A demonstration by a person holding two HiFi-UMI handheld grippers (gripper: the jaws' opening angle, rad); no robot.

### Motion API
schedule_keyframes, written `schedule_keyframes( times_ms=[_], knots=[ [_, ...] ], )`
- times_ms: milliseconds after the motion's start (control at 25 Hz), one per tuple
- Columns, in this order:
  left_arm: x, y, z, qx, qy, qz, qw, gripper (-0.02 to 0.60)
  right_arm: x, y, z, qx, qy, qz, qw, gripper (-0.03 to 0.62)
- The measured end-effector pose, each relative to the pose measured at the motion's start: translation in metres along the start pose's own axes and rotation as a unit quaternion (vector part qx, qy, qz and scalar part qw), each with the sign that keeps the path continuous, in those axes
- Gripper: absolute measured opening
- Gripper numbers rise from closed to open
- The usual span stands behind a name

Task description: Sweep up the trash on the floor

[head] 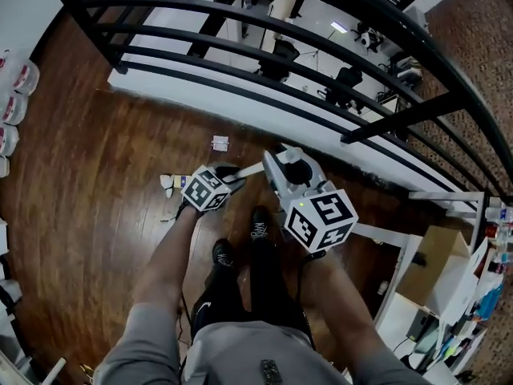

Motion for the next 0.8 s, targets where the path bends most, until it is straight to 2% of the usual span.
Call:
schedule_keyframes(
  times_ms=[200, 360, 520, 680, 800],
  knots=[
    [-0.033, 0.004, -0.022, -0.035, -0.040, 0.026, 0.9983, 0.150, -0.025, 0.010, 0.022, -0.030, -0.032, -0.004, 0.999, 0.094],
    [-0.037, 0.005, -0.017, -0.057, -0.053, 0.039, 0.9962, 0.147, -0.028, 0.008, 0.028, -0.066, -0.053, -0.010, 0.996, 0.094],
    [-0.010, -0.026, 0.001, -0.078, -0.077, 0.078, 0.9909, 0.143, -0.032, 0.005, -0.014, -0.114, -0.084, -0.001, 0.990, 0.094],
    [-0.001, -0.073, 0.009, -0.067, -0.111, 0.074, 0.9888, 0.137, -0.067, 0.015, -0.049, -0.166, -0.094, -0.017, 0.981, 0.092],
    [0.038, -0.100, 0.025, -0.068, -0.151, 0.088, 0.9822, 0.140, -0.060, 0.022, -0.089, -0.189, -0.098, -0.042, 0.976, 0.091]
  ],
)
Point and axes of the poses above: the fingertips, and each gripper's own axes: y forward along the fingers, z to its right, x out of its underside, the point moved 4 cm from there along -y, backward along the fingers, and after that the axes turned 13 degrees about -z, right-handed, at the moved point
